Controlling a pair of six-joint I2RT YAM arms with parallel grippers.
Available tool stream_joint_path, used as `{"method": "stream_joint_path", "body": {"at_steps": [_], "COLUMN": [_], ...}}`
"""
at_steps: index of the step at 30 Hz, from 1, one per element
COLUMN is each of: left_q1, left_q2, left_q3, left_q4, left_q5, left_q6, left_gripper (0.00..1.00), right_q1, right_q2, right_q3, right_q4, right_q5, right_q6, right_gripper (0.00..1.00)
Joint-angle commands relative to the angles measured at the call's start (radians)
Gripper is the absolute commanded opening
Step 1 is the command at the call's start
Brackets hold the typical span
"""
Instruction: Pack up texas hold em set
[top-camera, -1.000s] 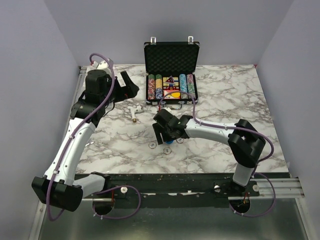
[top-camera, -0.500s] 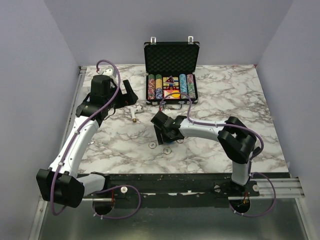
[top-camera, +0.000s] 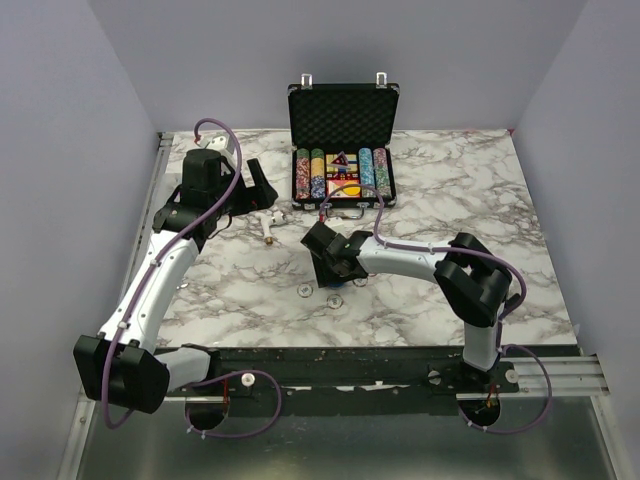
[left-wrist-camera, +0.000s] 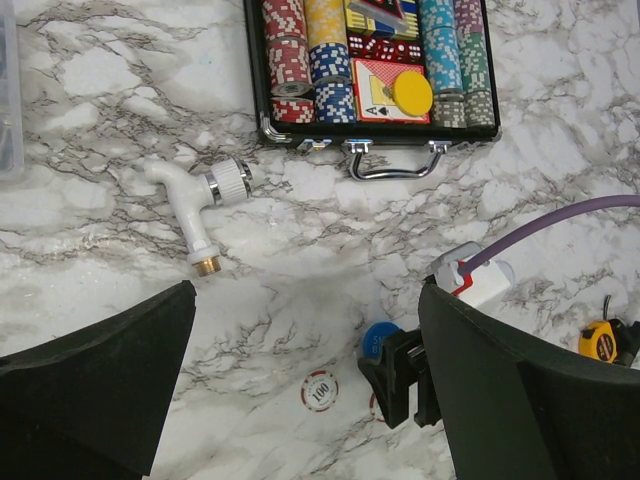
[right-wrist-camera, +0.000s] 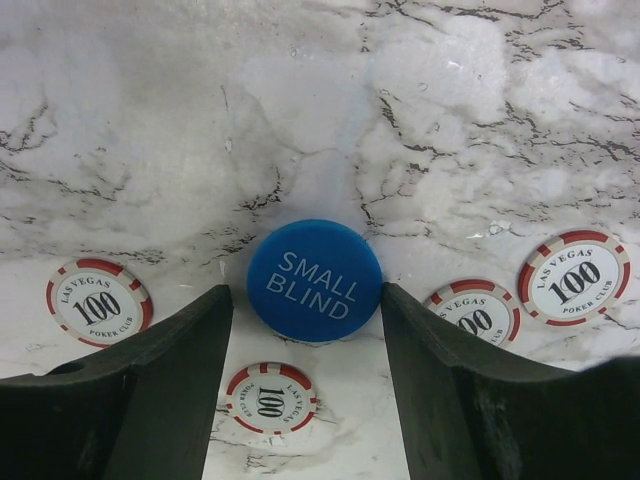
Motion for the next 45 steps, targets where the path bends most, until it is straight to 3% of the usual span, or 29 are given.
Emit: {"method": "stream_joint_path", "body": {"at_steps": [1, 12, 32, 36, 45], "left_q1": [-0.001, -0.004, -0.012, -0.019, -0.052], "left_q2": [0.007, 0.0, -0.005, -0.005, -0.009], "left_q3": [0.015, 0.023, 0.016, 0.013, -0.001], "left_q4": [-0.005, -0.012, 0.001, 0.01, 0.036], "left_q5": [0.011, 0.007, 0.021, 0.044, 0.093], "left_q6": [0.012, 0.031, 0.045, 0.046, 0.06], "left_gripper": [0.92, 0.92, 0.92, 0.92, 0.91], "right_q1": [0.009, 0.008, -0.001, -0.024, -0.192], "right_q2": [0.024, 0.044, -0.068, -0.112, -0.069], "right_q3": [-0.006, 0.0, -0.028, -0.03, 0.099], "right_q4": [0.012, 0.025, 0.106, 0.128, 0.15], "right_q5": [0.014, 0.004, 0.112, 0.144, 0.119], "right_q6": [-0.007, -0.01, -0.037, -0.058, -0.173], "right_gripper": [0.62, 0.64, 0.41, 0.34, 0.34]}}
